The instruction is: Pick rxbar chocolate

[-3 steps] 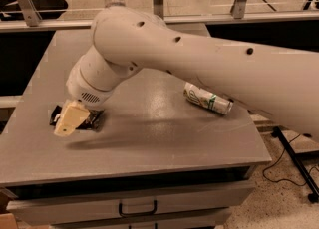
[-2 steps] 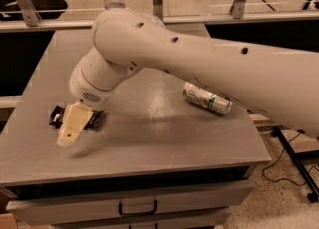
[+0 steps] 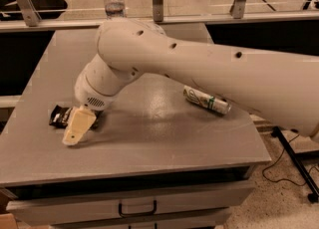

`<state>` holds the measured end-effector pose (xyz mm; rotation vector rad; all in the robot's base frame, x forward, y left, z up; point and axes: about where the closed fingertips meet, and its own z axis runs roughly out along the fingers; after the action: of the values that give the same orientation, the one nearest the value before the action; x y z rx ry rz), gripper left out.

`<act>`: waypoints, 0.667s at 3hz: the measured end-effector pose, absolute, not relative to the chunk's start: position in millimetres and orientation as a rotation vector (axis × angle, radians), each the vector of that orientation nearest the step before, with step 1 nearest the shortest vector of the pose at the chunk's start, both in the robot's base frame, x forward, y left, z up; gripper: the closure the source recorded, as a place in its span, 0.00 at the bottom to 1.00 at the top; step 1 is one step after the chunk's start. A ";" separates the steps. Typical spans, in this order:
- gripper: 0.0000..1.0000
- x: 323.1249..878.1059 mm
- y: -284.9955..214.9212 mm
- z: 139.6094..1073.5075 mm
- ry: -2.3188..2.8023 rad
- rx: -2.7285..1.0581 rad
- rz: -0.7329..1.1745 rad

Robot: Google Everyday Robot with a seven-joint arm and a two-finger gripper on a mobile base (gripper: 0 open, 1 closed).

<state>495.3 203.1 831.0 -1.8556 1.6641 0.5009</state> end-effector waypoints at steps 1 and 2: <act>0.41 496.7 201.4 828.4 1.673 -1.849 0.505; 0.65 498.2 202.1 830.3 1.675 -1.840 0.508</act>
Offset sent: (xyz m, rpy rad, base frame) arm 0.0076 -0.0026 0.0002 0.0153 0.0106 -0.0246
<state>498.2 202.1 830.3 -1.8397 1.6747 0.5077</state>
